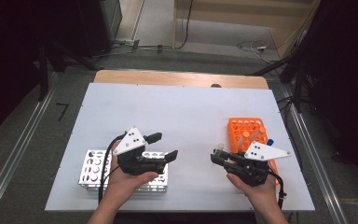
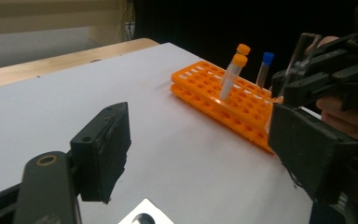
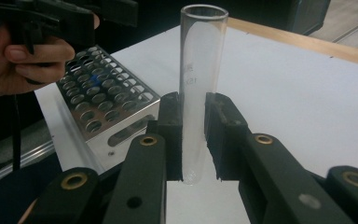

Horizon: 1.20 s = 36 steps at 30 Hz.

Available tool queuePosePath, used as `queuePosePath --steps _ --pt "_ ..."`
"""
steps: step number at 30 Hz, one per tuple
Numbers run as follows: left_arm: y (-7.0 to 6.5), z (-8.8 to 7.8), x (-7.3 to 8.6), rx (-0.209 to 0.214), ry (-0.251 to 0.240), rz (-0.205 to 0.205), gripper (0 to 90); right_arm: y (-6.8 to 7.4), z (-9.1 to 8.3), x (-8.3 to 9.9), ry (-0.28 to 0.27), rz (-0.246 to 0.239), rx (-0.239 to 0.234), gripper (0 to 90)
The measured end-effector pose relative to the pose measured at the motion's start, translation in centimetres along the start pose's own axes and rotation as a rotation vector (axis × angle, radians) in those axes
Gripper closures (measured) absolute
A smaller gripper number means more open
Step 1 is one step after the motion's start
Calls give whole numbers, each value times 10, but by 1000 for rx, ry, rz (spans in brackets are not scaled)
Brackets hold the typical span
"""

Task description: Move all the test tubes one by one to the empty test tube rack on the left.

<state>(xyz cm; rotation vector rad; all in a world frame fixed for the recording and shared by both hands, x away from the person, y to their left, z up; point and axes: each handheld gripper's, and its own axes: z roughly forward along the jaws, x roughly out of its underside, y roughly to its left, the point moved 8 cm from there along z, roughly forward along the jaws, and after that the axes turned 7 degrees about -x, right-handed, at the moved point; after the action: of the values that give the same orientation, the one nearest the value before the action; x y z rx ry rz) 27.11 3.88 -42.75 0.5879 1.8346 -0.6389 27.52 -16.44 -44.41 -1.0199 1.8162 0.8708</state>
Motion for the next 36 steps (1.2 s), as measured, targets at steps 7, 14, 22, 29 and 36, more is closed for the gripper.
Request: queuePosePath --steps 7,14,22,29,36 --pt "-19 8 -3 110 -12 -22 434 15 14 5 16 -12 -13 737" --pt "-38 16 -1 183 5 -10 516 23 25 12 45 -15 -25 737" --pt "-53 26 4 218 36 3 549 33 35 16 71 -27 -44 737" --pt "-58 32 8 228 56 8 630 40 41 16 76 -43 -65 737" --pt "-62 34 11 227 74 35 737 41 42 16 74 -34 -83 737"
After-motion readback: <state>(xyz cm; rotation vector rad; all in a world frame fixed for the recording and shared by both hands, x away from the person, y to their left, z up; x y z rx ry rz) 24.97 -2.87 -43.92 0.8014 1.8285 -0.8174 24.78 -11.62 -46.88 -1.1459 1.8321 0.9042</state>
